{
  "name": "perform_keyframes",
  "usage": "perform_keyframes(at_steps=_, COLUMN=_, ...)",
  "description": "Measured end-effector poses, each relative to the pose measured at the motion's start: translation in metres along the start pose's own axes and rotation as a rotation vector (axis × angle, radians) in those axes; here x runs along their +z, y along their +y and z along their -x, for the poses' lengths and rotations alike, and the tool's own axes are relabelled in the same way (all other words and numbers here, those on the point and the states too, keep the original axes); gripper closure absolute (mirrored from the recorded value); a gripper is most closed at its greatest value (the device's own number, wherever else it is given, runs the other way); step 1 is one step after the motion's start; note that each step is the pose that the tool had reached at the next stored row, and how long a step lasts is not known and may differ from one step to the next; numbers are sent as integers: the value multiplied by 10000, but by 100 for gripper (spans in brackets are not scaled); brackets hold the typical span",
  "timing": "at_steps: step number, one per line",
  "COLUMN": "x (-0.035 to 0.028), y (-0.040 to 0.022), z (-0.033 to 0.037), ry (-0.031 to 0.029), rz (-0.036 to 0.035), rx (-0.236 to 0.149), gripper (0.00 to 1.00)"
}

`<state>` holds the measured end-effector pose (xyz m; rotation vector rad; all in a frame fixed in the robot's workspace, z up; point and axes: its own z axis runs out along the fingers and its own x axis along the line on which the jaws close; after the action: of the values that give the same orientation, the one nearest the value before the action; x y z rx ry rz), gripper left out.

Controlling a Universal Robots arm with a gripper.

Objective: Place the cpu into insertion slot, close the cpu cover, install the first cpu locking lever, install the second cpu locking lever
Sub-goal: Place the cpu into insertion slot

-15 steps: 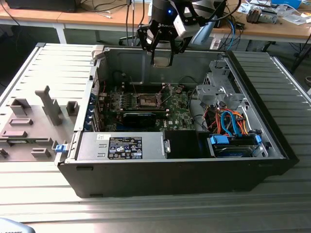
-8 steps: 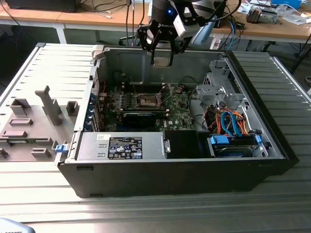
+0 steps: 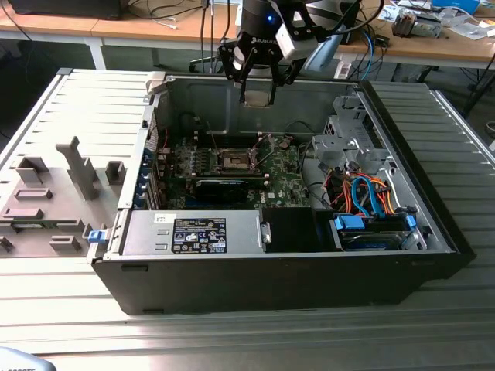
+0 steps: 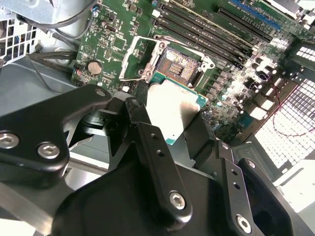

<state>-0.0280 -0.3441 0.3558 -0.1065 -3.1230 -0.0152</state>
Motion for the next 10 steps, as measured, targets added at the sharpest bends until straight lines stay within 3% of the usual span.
perform_keyframes(at_steps=10, x=0, y=0, z=0, ry=-1, rz=1, rx=69, gripper=45)
